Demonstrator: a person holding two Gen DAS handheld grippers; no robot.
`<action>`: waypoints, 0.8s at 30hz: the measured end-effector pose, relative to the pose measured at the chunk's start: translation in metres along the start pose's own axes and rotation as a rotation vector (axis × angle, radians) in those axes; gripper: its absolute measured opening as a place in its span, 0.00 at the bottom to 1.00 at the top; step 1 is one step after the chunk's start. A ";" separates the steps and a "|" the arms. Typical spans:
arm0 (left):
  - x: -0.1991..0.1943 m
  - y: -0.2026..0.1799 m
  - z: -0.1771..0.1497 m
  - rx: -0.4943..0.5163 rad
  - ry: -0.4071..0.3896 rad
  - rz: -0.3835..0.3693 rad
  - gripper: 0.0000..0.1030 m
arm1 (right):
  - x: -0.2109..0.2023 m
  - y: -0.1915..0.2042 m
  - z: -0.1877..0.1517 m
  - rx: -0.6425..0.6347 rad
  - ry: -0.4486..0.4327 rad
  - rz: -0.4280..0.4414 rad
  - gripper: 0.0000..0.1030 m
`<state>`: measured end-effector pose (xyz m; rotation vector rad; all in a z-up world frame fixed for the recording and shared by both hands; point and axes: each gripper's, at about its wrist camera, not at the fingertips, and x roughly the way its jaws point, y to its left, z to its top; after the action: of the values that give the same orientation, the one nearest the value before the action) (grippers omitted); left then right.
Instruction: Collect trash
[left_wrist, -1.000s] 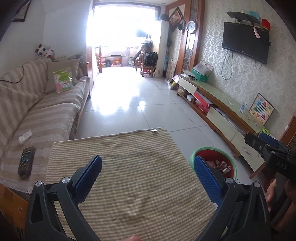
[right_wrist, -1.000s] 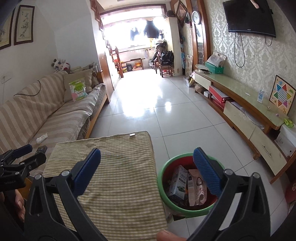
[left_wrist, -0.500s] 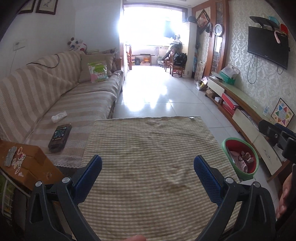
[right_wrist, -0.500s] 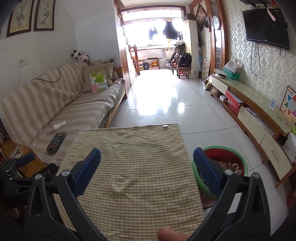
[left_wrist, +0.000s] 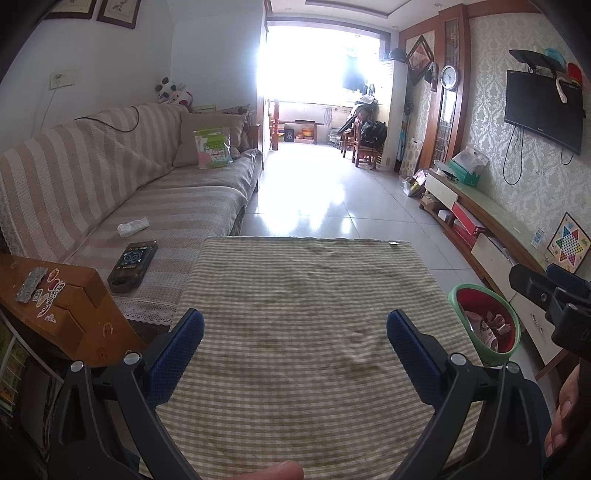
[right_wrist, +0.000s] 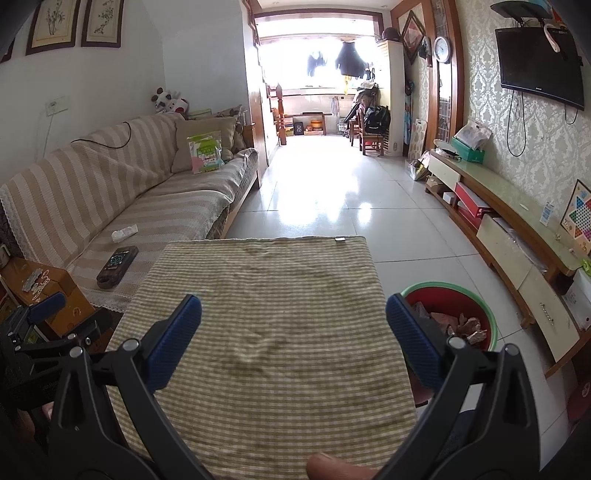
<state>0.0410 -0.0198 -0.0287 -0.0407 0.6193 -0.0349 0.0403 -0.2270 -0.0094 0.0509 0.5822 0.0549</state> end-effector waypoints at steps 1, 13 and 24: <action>-0.001 0.000 0.000 0.001 -0.001 0.001 0.92 | 0.000 0.000 0.000 0.000 0.001 0.001 0.96; -0.003 -0.003 0.000 0.003 0.014 0.008 0.92 | 0.004 -0.001 -0.003 -0.006 0.018 0.008 0.95; -0.002 -0.001 0.000 -0.011 0.009 0.003 0.92 | 0.007 0.002 -0.008 -0.016 0.033 0.009 0.95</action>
<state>0.0389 -0.0209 -0.0276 -0.0503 0.6286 -0.0292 0.0420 -0.2248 -0.0197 0.0368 0.6145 0.0695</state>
